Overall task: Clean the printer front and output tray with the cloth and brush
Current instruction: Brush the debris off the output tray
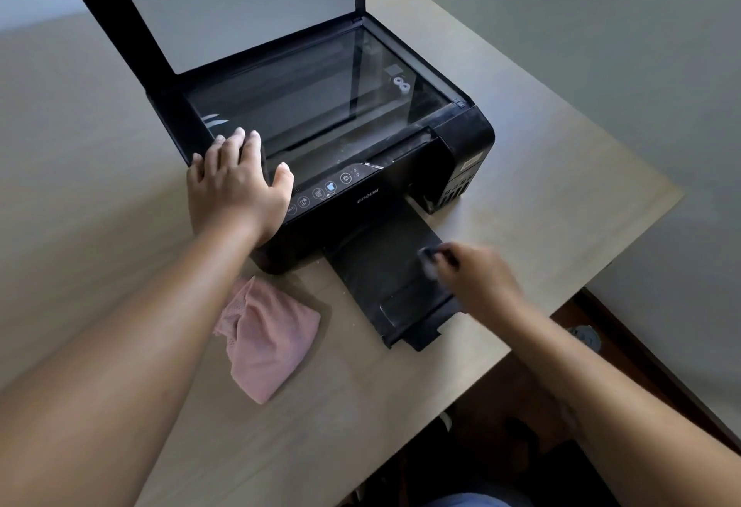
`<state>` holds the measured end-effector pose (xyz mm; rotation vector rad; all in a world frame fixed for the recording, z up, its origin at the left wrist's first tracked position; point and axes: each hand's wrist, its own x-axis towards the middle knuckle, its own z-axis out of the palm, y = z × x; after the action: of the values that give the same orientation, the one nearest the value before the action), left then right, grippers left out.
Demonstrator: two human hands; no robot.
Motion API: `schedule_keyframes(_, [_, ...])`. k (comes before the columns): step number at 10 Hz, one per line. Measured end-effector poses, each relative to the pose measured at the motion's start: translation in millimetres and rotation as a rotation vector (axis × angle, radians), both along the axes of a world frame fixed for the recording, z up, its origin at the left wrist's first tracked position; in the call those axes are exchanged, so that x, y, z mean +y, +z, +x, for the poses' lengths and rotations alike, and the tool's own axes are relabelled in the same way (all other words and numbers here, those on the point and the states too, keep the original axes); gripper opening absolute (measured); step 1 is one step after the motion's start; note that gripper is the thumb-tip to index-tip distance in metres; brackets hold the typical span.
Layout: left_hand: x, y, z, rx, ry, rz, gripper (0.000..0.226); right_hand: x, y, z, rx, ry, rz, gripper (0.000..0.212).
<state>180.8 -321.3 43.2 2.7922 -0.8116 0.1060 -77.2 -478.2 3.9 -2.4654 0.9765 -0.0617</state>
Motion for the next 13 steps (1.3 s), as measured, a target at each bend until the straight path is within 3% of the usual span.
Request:
schedule_keyframes(1, [0.2,0.6,1.0,0.000,0.002,0.001,0.067,-13.5,-4.2,-4.4,0.074,-0.120,-0.259,0.025])
schedule_keyframes(2, [0.7,1.2,0.5,-0.001,0.006,0.003,0.067,32.7,-9.2,16.1,-0.018,0.224,-0.167,0.036])
schedule_keyframes(3, [0.7,1.1,-0.5,0.000,0.007,-0.001,0.066,67.9,-7.2,44.2,-0.014,0.383,0.231,0.036])
schedule_keyframes(4, [0.8,1.4,-1.3,-0.001,0.003,-0.003,0.066,39.4,-10.6,69.3,-0.117,-0.027,0.273,0.023])
schedule_keyframes(5, [0.4,1.7,-1.4,-0.010,0.001,-0.003,0.067,3.0,-10.1,80.2,-0.120,-0.299,-0.027,0.018])
schedule_keyframes(6, [1.0,2.0,-0.3,-0.009,0.005,0.002,0.066,26.2,-16.0,100.2,-0.005,0.149,-0.353,0.010])
schedule_keyframes(7, [1.4,1.7,-1.6,-0.005,0.006,-0.001,0.066,71.5,-22.5,101.4,-0.147,0.658,-0.063,0.015])
schedule_keyframes(8, [0.7,2.4,-0.9,-0.007,0.006,-0.008,0.066,59.7,-16.2,93.0,-0.238,0.396,0.291,0.014])
schedule_keyframes(9, [1.2,2.6,0.9,-0.010,0.008,-0.006,0.066,5.1,-12.1,81.6,-0.237,-0.264,0.140,0.018])
schedule_keyframes(10, [1.9,1.3,-0.7,-0.007,0.011,-0.003,0.066,-9.7,-9.7,82.8,-0.038,-0.159,-0.143,0.018])
schedule_keyframes(11, [1.7,2.1,-1.1,-0.004,0.009,-0.001,0.066,41.9,-8.4,97.0,0.068,0.442,-0.140,0.015])
schedule_keyframes(12, [2.0,2.8,-0.8,-0.004,0.011,0.002,0.066,63.5,-6.2,101.8,-0.081,0.526,0.168,0.021])
schedule_keyframes(13, [1.6,2.8,-1.5,-0.002,0.007,0.000,0.066,11.3,-8.5,95.7,-0.149,-0.089,0.263,0.021])
